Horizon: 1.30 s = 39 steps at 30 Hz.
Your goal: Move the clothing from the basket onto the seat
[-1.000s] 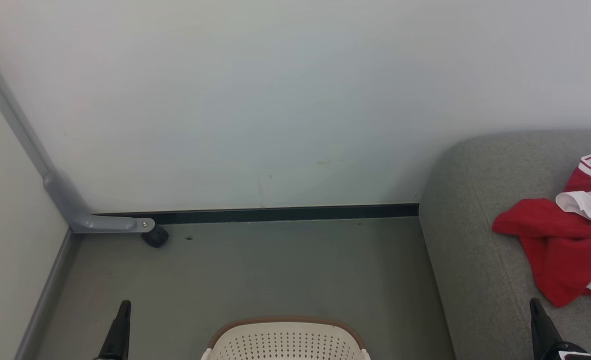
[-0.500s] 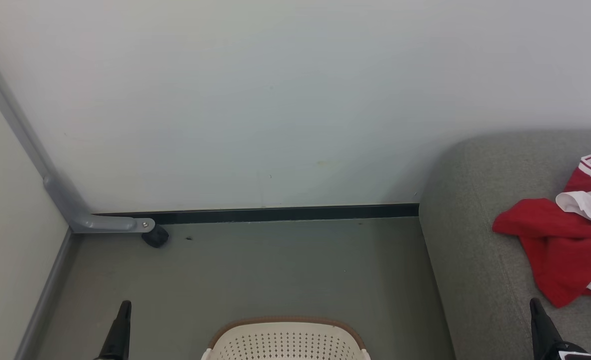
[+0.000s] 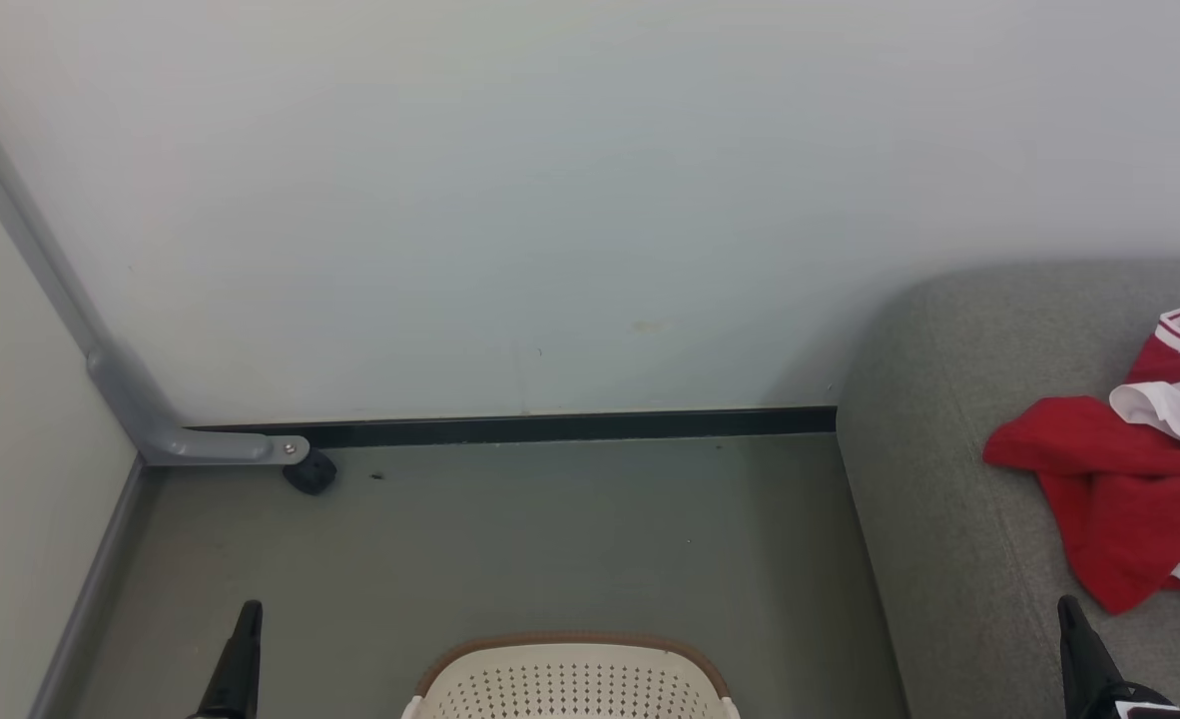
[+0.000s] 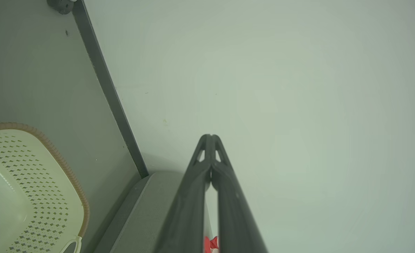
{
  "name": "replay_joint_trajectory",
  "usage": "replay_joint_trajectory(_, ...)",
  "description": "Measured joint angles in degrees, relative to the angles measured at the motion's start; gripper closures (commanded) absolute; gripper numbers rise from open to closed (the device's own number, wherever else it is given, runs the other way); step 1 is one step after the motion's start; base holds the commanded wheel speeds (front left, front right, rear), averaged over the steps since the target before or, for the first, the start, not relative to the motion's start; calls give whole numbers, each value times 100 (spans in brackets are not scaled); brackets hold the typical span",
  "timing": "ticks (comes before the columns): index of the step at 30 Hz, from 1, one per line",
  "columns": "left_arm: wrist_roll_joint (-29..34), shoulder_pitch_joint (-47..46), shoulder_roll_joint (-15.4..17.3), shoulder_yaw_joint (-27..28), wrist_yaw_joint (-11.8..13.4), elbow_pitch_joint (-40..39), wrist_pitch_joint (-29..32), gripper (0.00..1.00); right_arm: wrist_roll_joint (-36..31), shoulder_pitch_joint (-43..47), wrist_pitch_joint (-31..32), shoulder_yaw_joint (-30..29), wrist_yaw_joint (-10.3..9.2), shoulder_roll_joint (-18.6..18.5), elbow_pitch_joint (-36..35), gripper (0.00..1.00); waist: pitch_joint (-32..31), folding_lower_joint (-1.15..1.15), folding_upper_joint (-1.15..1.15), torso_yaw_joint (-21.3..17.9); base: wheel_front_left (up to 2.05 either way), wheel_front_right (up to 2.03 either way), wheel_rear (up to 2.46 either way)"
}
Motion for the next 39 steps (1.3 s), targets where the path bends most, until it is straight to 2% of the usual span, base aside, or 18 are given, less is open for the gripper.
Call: replay_joint_trajectory(39,1,0,0,0,0,1,0,100,0,-1,0,0,0,0,3,100,0,0,0,0,0,0,0)
